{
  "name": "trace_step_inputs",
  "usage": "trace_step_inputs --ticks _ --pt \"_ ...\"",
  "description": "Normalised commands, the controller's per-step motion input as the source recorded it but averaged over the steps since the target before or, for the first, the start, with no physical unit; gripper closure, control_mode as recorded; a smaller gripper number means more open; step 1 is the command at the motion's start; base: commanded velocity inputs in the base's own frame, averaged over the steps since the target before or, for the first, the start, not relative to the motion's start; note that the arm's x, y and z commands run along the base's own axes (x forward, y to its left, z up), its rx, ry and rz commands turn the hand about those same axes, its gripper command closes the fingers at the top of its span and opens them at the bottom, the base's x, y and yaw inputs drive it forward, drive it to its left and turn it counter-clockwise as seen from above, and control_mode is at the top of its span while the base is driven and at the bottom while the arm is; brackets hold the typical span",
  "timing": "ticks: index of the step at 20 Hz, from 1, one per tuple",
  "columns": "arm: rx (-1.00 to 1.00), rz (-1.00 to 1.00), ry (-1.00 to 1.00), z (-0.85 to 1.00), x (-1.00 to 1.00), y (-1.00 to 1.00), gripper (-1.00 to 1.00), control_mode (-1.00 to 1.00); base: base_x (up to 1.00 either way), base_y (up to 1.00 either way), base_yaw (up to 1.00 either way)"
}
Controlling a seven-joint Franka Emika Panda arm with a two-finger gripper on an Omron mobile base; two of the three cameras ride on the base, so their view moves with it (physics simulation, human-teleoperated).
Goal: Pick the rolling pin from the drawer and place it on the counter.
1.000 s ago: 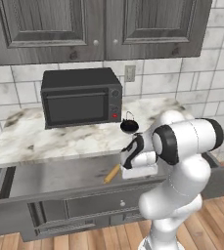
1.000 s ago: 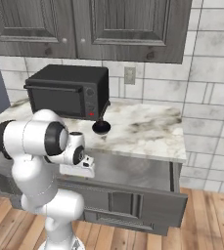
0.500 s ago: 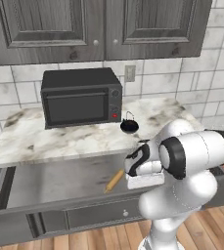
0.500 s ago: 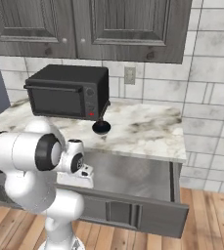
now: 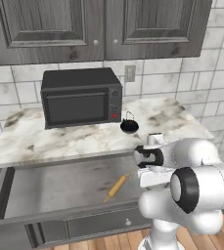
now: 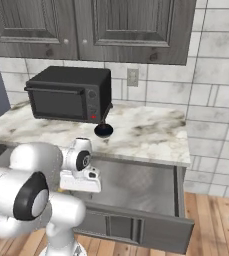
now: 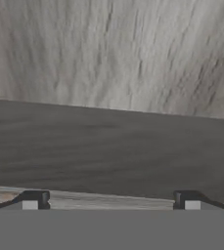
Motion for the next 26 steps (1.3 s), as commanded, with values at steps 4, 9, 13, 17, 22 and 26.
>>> trace_step_inputs --ticks 4,9,13,17,22,26 --pt "0.08 0.00 -0.20 0.98 -0.07 0.04 -1.00 -1.00 0.00 0.00 0.00" --pt "0.01 -0.03 -0.22 0.60 0.22 0.47 -1.00 -1.00 0.00 0.00 0.00" --pt "-0.03 -0.14 -0.07 0.02 0.51 0.84 -1.00 -1.00 0.00 0.00 0.00" --pt "-0.01 -0.15 0.00 -0.12 0.67 0.51 -1.00 -1.00 0.00 0.00 0.00" --pt "0.00 -0.11 0.01 -0.25 0.66 0.23 -1.00 -1.00 0.00 0.00 0.00" --pt "-0.02 -0.07 0.08 -0.52 0.54 0.11 -1.00 -1.00 0.00 0.00 0.00"
